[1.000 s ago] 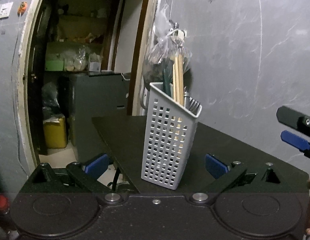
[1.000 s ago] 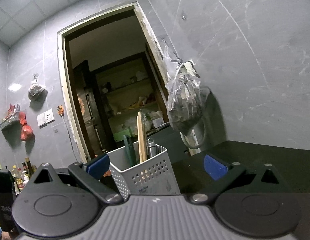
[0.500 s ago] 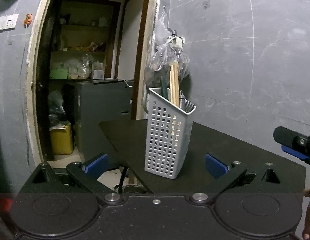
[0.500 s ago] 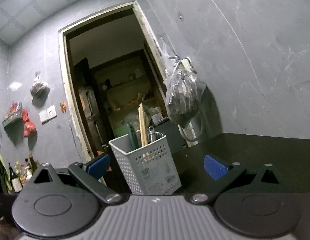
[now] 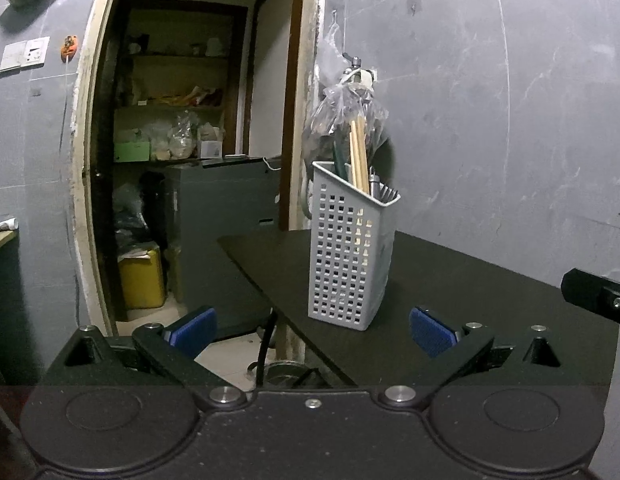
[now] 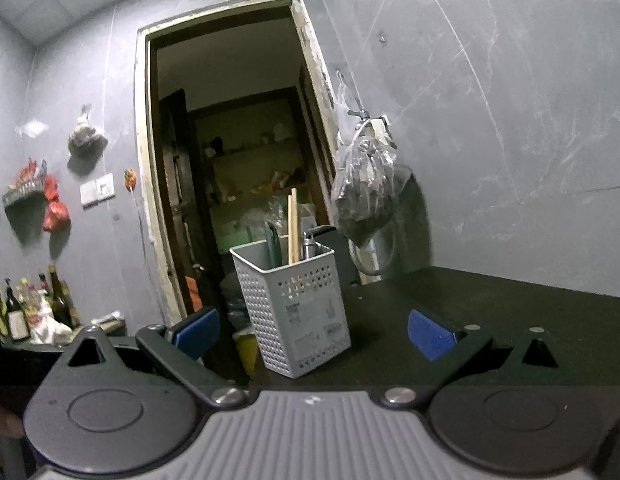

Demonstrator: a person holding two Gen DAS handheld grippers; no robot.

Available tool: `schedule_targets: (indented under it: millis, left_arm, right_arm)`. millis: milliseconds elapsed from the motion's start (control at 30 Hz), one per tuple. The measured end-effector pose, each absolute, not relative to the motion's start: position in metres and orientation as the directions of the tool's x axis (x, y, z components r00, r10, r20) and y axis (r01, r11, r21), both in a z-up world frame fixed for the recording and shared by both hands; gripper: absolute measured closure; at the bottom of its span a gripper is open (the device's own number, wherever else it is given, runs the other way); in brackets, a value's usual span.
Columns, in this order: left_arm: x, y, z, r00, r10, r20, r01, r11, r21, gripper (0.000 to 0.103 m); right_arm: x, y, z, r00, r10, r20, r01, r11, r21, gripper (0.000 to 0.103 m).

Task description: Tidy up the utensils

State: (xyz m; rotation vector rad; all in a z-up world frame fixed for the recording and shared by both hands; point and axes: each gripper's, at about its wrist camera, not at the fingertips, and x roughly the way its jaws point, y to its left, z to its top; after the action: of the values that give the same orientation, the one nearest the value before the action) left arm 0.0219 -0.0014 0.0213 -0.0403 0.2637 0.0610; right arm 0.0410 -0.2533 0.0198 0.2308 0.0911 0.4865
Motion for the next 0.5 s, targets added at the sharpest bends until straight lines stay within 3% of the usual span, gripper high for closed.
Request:
schedule_targets:
  millis: [500]
  left_arm:
    - [0.021, 0.008, 0.002, 0.949, 0.08, -0.306, -0.097, 0.995, -0.039, 0.001]
  right_arm:
    - [0.041, -0.246, 0.005, 0.908, 0.394, -0.141, -0.36, 0.908, 0.214, 0.0]
